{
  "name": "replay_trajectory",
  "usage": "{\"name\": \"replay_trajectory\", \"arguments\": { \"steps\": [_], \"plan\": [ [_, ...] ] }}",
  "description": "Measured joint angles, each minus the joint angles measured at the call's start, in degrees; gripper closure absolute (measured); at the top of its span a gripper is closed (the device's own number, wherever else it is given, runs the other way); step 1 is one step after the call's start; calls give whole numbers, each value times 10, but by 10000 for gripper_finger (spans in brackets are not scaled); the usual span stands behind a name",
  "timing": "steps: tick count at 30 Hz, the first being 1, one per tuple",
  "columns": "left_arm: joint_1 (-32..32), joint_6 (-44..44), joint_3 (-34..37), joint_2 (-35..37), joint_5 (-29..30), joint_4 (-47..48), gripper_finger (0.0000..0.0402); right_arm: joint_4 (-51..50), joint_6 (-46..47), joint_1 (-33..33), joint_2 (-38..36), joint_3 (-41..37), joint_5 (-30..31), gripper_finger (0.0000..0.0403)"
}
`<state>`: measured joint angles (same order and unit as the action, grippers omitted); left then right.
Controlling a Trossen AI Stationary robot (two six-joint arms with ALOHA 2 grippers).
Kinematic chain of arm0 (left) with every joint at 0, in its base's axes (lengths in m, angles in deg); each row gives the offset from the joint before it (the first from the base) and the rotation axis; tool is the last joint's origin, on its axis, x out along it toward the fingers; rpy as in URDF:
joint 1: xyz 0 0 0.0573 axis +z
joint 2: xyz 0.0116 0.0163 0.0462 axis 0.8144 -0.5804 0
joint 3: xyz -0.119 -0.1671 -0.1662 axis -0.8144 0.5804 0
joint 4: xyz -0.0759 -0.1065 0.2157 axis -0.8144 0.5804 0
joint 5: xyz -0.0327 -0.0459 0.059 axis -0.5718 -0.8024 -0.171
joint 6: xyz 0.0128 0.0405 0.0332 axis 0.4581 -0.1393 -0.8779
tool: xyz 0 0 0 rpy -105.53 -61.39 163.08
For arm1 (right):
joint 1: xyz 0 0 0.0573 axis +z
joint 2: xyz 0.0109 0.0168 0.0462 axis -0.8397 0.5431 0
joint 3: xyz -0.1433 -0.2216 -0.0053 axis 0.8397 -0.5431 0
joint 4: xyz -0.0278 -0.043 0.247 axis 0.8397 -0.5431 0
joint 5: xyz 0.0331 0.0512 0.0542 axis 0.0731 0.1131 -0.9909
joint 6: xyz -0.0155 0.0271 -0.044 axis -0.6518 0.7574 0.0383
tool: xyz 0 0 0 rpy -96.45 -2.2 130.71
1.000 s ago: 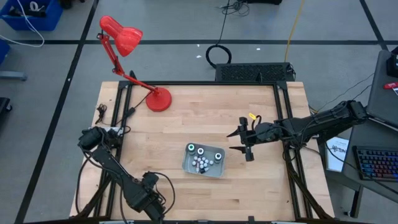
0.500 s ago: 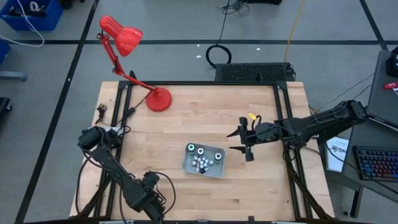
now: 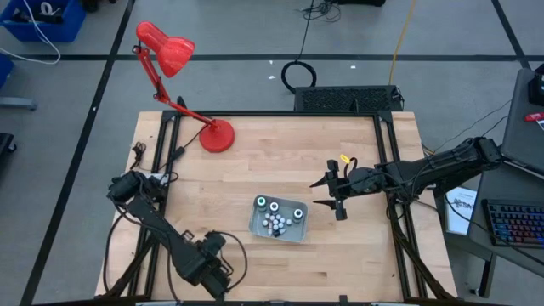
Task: Pick & Place food coloring
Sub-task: Put the large blue food coloring bottle into the gray bin
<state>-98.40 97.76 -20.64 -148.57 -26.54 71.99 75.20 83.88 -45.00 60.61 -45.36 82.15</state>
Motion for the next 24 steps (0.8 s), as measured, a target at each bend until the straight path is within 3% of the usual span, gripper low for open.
{"name": "replay_trajectory", "arguments": {
  "steps": [11,19,24],
  "plan": [
    [84,-238,-144,56,145,33,288,-18,0,0,0,0,1,190],
    [243,-506,-237,38,120,29,288,-39,10,0,-17,0,4,190],
    [304,-661,-259,23,116,-19,288,-76,29,0,-54,0,5,190]
  ]
}}
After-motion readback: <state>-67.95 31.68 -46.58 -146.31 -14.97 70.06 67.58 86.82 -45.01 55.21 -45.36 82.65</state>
